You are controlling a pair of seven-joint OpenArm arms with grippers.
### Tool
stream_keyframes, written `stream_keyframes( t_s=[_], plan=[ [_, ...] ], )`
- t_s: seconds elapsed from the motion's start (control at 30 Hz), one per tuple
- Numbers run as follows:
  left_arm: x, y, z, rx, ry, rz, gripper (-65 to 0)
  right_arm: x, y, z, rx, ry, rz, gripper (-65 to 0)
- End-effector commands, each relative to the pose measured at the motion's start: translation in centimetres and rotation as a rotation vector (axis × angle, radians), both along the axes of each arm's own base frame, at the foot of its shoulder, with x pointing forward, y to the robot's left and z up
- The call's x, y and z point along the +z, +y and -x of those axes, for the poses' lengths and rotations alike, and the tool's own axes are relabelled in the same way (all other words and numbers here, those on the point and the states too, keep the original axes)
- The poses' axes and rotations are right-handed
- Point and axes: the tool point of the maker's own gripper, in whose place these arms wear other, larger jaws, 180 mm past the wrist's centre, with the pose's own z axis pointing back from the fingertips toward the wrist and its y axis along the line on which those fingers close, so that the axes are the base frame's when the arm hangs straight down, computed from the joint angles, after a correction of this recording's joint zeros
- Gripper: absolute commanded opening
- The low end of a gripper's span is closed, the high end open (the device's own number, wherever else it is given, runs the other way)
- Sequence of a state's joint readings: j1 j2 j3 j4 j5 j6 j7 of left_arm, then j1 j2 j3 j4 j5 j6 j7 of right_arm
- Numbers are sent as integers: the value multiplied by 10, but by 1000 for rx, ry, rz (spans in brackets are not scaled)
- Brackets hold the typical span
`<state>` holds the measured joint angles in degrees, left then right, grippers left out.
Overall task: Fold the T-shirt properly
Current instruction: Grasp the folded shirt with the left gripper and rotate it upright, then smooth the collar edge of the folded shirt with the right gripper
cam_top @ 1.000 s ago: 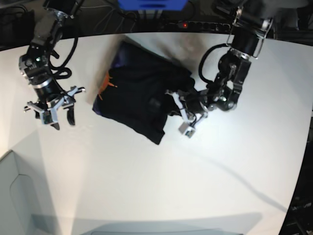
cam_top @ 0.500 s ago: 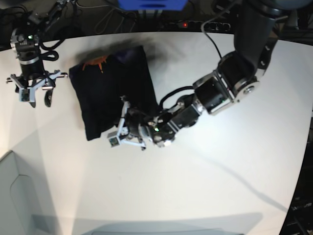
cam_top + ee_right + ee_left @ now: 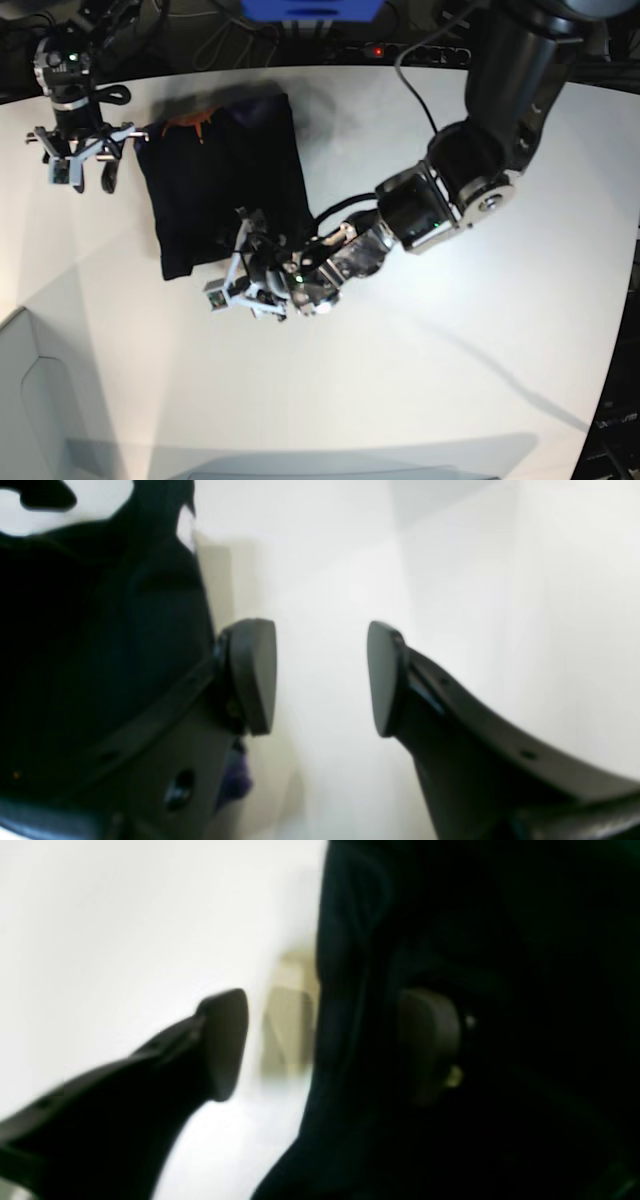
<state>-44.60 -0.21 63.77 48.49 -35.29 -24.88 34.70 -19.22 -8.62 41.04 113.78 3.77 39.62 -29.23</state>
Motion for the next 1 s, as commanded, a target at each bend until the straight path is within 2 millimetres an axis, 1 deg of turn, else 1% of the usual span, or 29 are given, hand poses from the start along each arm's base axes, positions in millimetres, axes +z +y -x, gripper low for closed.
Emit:
stream_keyframes(
  t_s=[0.0,0.03,0.1,0.17,0.2,0.27,0.3,0.33,0.4,0.47,0.57,0.67,0.73,0.83,0.9,0.97],
  plan=[
    [41,-15,-21,10,-61,101,-158,14,1,-6,13,-58,7,-352],
    [55,-18,-27,25,-74,141,-161,13,2,-5,14,-57,5,-353],
    [90,-7,-47,85,-113,232,-165,12,2,-5,12,-51,2,-355],
    [112,4,-53,129,-138,316,-164,9,2,-4,11,-43,1,-355],
    [124,16,-59,164,-158,359,-164,7,0,-3,8,-37,0,-355],
    [143,51,-70,242,-202,417,-164,-1,-1,0,3,-19,-13,-355],
    [150,67,-70,271,-224,442,-164,-4,-1,1,1,-11,-18,-355],
    [153,91,-69,317,-241,461,-164,-8,-1,2,0,-2,-25,-355],
    [153,138,-64,417,-265,486,-164,-16,-1,8,-3,22,-35,-355],
    [147,181,-52,523,-278,503,-164,-25,1,14,-3,48,-52,-355],
    [131,251,-28,724,-288,509,-164,-40,3,20,-10,81,-84,-355],
    [113,305,0,886,-283,487,-164,-50,6,29,-11,113,-102,-355],
    [103,333,18,968,-275,466,-164,-53,15,29,12,122,-113,-355],
    [89,365,42,1056,-264,428,-164,-59,30,37,52,150,-130,-356],
    [86,382,51,1101,-267,407,-164,-61,39,38,77,158,-139,-356],
    [84,394,57,1131,-268,392,-164,-63,43,42,86,170,-145,-356]
  ],
)
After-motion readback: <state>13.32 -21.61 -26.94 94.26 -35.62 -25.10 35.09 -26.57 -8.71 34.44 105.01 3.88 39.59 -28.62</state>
